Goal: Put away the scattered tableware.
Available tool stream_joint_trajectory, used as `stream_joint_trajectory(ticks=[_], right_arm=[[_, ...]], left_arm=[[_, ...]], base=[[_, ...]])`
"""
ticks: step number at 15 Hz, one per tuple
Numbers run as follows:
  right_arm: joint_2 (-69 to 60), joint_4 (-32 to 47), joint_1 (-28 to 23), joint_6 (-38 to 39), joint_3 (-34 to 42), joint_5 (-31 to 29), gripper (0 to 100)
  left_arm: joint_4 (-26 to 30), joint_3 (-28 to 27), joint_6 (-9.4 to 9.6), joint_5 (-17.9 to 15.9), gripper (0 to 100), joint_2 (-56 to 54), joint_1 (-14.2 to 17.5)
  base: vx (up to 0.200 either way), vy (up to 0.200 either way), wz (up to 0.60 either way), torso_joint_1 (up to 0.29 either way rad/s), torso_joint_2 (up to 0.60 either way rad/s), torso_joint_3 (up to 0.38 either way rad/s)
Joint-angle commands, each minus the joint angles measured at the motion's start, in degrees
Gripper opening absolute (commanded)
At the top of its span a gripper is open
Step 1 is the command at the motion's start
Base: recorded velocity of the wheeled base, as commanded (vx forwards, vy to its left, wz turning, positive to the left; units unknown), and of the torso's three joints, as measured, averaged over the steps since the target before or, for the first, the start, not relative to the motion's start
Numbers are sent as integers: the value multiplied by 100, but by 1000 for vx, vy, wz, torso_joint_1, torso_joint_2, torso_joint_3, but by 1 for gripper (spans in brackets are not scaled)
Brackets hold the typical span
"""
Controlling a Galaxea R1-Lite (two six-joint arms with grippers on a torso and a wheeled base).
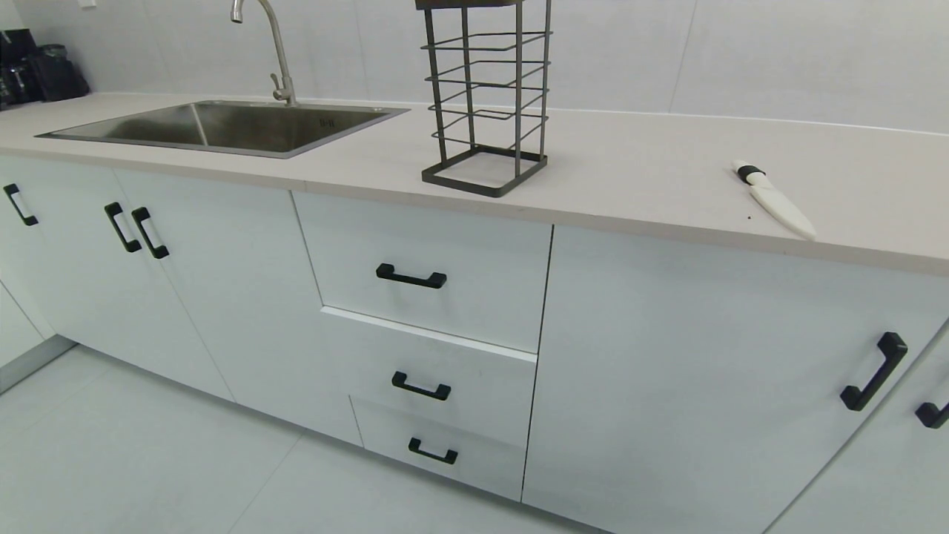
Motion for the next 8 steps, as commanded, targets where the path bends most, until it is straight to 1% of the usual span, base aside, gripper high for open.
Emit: stream_joint_trajectory(ticks=[1,2,3,4,7,8], right_arm=[[9,0,4,6,1,7,100],[9,0,4,6,1,7,100],[9,0,4,6,1,7,100],[9,0,4,6,1,7,100],[9,0,4,6,1,7,100],[9,0,4,6,1,7,100]], left_arm=[[1,0,-3,-2,100,11,-1],[1,-9,-12,16,100,11,-1],[1,0,-12,60,100,11,-1],[1,0,-12,200,100,11,-1],[1,0,-12,244,100,11,-1],[1,0,-21,244,100,11,7]], base=[[0,0,-600,2,2,2],[0,0,-600,2,2,12],[0,0,0,0,0,0],[0,0,0,0,0,0],[0,0,0,0,0,0],[200,0,0,2,2,2]])
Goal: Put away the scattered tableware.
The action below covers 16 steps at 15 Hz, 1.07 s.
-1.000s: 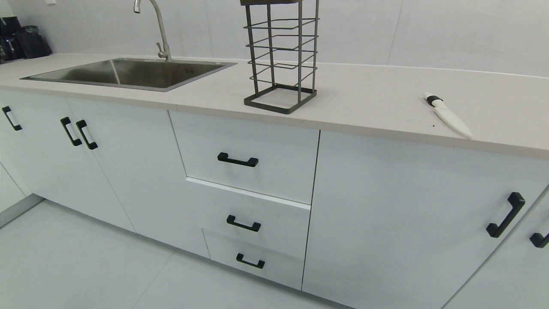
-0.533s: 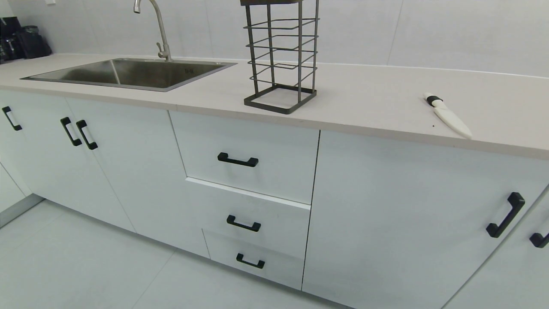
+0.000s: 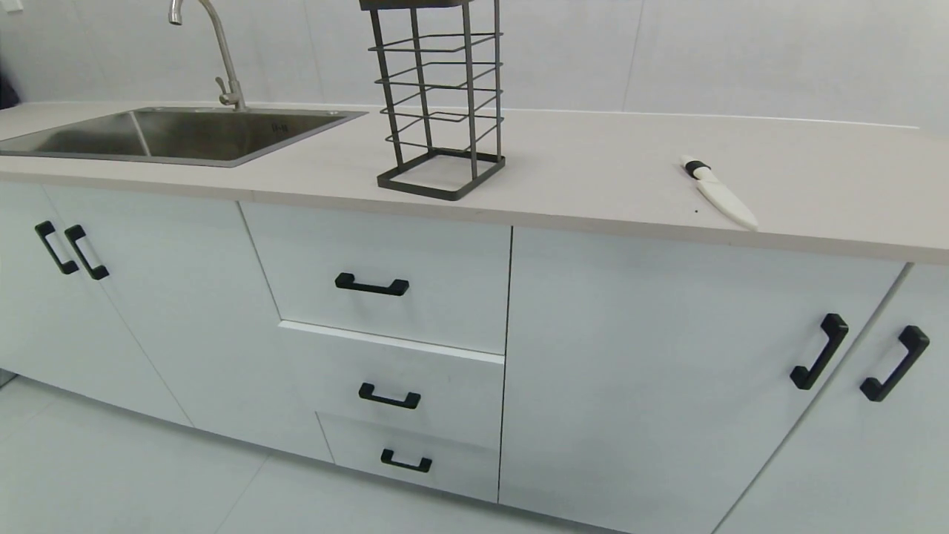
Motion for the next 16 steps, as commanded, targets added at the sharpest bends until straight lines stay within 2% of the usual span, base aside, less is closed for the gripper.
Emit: stream_joint_trajectory(ticks=[1,2,4,16], right_arm=[[9,1,1,-1,1,-2,100],[9,1,1,-1,1,-2,100],[9,1,1,-1,1,-2,100],[9,1,1,-1,1,-2,100]], left_arm=[[-10,2,6,-2,100,10,-4],[-1,2,-3,-20,100,10,-4],[-1,2,-55,-20,100,10,-4],[-1,2,-46,-2,100,10,-4]], base=[[200,0,0,-2,-7,7],[200,0,0,-7,-7,2],[0,0,0,0,0,0],[0,0,0,0,0,0]])
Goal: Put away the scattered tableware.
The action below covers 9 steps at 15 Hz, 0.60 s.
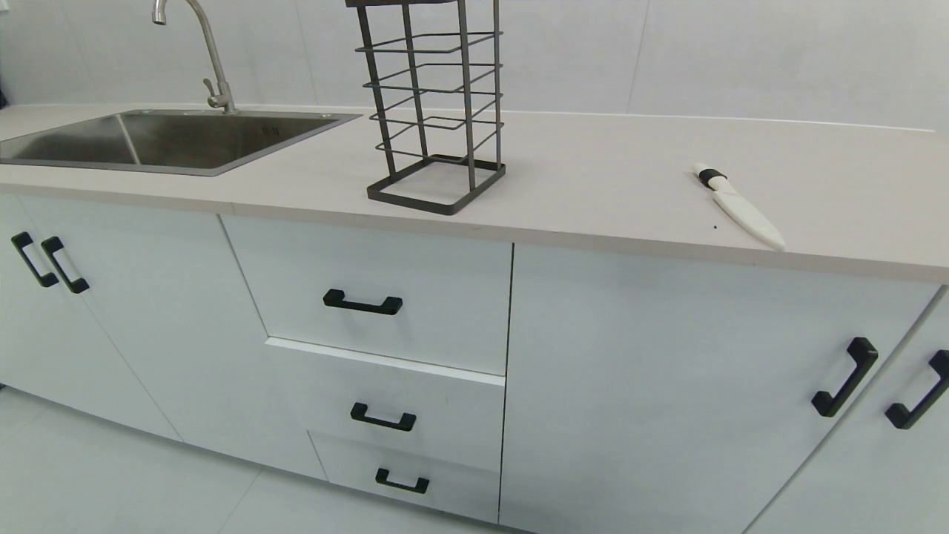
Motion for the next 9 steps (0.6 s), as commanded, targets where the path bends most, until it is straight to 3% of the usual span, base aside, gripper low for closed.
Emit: stream_joint_trajectory(ticks=[1,3,4,9], right_arm=[[9,0,1,-1,1,-2,100],[9,0,1,-1,1,-2,100],[9,0,1,-1,1,-2,100],[9,0,1,-1,1,-2,100]], left_arm=[[-1,0,6,7,100,7,1],[-1,0,6,7,100,7,1],[-1,0,15,-2,100,7,1],[-1,0,-11,-2,100,7,1]], base=[[0,0,0,0,0,0],[0,0,0,0,0,0],[200,0,0,2,7,2],[0,0,0,0,0,0]])
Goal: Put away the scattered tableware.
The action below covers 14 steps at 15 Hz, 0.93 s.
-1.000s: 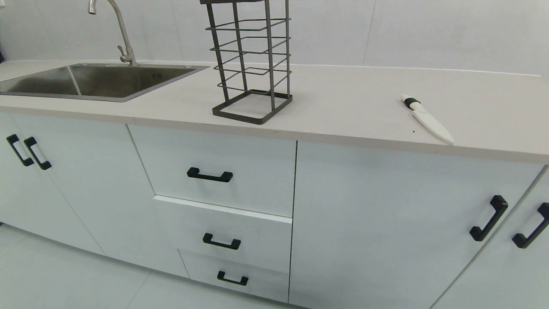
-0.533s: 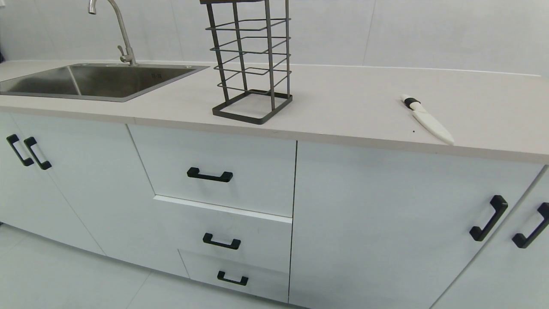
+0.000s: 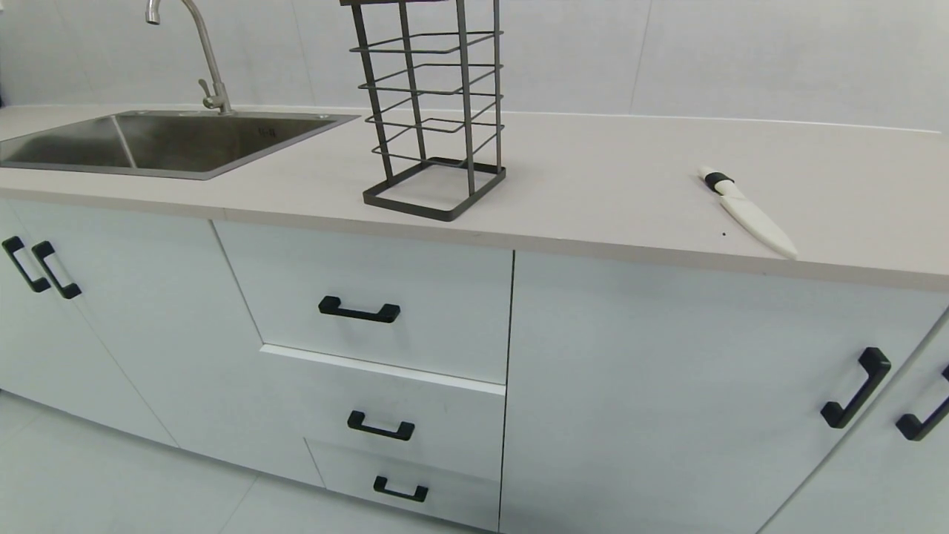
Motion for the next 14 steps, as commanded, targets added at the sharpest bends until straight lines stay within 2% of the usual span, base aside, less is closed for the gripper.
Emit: stream_joint_trajectory(ticks=[1,7,9,14], right_arm=[[6,-2,1,-1,1,-2,100],[6,-2,1,-1,1,-2,100],[6,-2,1,-1,1,-2,100],[6,-2,1,-1,1,-2,100]], left_arm=[[1,0,2,-2,100,7,1],[1,0,2,-2,100,7,1],[1,0,2,-2,100,7,1],[1,0,2,-2,100,7,1]], base=[[0,0,0,0,0,0],[0,0,0,0,0,0],[200,0,0,2,7,0],[0,0,0,0,0,0]])
